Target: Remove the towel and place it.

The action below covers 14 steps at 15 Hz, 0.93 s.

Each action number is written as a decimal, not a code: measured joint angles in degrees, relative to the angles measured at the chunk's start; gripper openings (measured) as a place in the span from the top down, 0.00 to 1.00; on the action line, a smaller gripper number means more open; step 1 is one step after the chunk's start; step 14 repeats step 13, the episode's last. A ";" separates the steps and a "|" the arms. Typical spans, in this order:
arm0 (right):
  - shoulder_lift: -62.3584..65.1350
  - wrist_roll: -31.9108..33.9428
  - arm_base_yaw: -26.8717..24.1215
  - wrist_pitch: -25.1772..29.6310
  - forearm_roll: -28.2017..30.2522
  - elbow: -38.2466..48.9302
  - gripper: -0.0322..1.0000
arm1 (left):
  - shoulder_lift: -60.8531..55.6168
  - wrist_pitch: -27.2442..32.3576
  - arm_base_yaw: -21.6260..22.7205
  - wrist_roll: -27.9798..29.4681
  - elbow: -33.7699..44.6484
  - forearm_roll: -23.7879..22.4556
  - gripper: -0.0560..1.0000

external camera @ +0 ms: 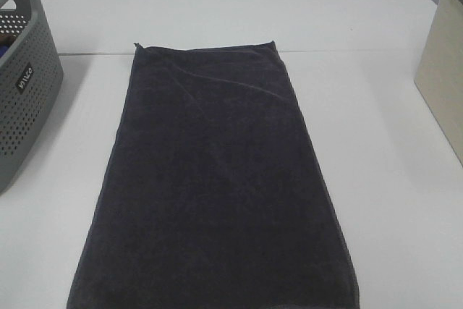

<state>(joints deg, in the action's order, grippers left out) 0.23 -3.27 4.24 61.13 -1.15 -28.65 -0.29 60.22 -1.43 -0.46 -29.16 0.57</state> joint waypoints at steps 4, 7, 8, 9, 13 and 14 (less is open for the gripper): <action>0.00 0.00 0.00 -0.17 0.00 0.00 0.29 | 0.00 0.00 0.00 0.06 0.00 -0.11 0.28; 0.00 0.00 0.00 -0.17 0.06 0.00 0.29 | 0.00 0.00 0.00 0.06 0.00 -0.11 0.28; 0.00 0.00 0.00 -0.17 0.06 0.00 0.29 | 0.00 0.00 0.00 0.06 0.00 -0.11 0.28; 0.00 0.00 0.00 -0.17 0.06 0.00 0.29 | 0.00 0.00 0.00 0.06 0.00 -0.11 0.28; 0.00 0.00 0.00 -0.17 0.06 0.00 0.29 | 0.00 0.00 0.00 0.06 0.00 -0.11 0.28; 0.00 0.00 0.00 -0.17 0.06 0.00 0.29 | 0.00 0.00 0.00 0.06 0.00 -0.11 0.28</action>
